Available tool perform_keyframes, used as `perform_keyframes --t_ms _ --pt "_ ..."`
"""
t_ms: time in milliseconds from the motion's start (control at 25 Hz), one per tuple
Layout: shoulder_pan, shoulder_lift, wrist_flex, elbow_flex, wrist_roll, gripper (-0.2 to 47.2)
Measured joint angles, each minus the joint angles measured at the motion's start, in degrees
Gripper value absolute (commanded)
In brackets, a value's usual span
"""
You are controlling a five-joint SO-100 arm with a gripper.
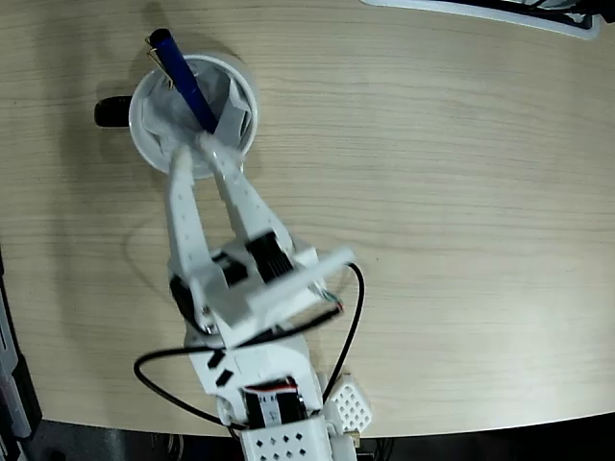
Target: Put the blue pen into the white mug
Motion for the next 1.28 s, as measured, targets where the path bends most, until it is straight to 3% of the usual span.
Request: perform_keyframes --t_ms 280,440,600,760,1040,1280 --pt "6.7 20.3 0.0 12.5 15.9 0.0" --pt "13.8 31.5 1.4 19.3 33.8 0.0" --pt "17.7 41.1 18.2 22.5 45.5 -0.1" --pt "17.9 50.3 37.0 25.7 53.3 -0.1" --pt "19.1 65.6 67.0 28.7 55.1 -0.1" --pt "19.3 77.7 85.0 28.7 55.2 -0.1"
